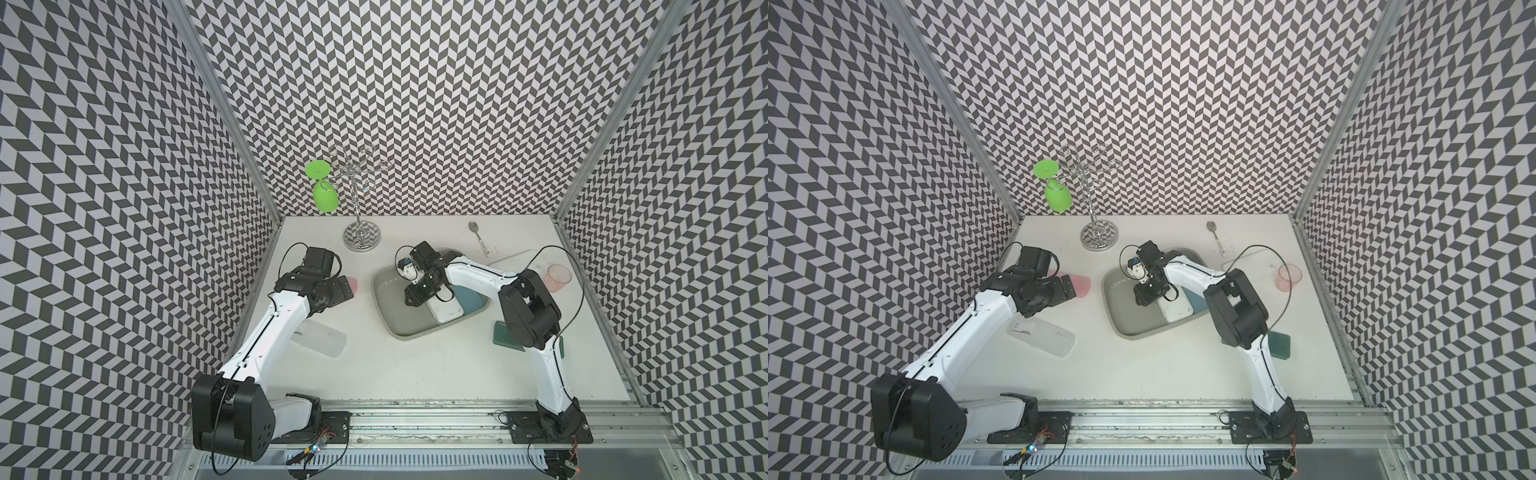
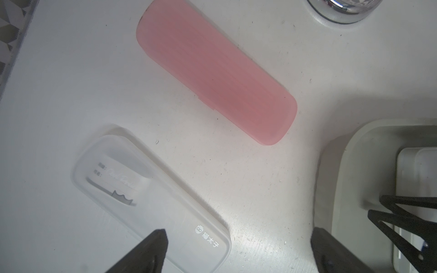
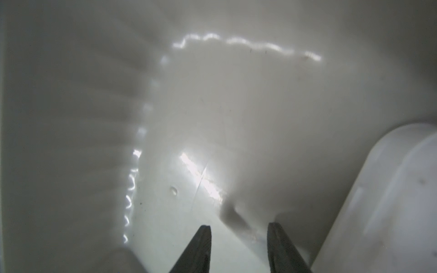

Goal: Put the pencil case into the storage box
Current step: Adjust the pencil case in the storage box.

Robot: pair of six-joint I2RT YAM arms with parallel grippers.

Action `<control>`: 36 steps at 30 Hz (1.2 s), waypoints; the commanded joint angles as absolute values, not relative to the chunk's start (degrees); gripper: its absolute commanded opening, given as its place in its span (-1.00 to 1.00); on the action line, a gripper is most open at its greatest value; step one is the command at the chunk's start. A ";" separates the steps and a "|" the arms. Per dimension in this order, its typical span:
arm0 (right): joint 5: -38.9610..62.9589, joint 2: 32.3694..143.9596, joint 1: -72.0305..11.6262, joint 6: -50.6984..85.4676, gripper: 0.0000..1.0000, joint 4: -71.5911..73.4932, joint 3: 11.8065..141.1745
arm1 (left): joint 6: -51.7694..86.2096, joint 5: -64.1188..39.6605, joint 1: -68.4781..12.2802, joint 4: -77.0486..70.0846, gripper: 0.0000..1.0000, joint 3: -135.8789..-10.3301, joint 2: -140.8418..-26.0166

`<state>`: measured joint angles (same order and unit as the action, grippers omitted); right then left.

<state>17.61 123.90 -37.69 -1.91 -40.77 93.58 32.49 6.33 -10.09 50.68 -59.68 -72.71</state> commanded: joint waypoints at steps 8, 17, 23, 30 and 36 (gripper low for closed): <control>22.35 115.89 -37.13 0.66 0.19 -39.50 94.83 | 41.04 9.32 -8.90 53.89 1.00 -58.84 -72.40; 22.91 115.34 -37.09 -0.98 0.32 -40.90 94.27 | 49.68 5.34 -2.27 55.55 1.00 -50.75 -67.21; 23.60 114.18 -36.83 -0.81 0.32 -40.21 92.56 | 50.01 -0.09 2.84 49.64 1.00 -43.21 -65.90; 23.83 114.26 -36.76 -0.79 0.32 -39.81 91.76 | 51.35 -0.92 4.69 44.18 1.00 -41.59 -71.66; 22.74 113.93 -36.65 -0.79 0.32 -39.81 91.37 | 51.71 -2.47 5.52 40.96 1.00 -40.35 -75.91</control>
<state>22.94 116.88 -36.97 -0.43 -41.08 92.12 51.05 -1.02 4.97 44.18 -41.28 -75.55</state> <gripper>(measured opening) 0.658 0.997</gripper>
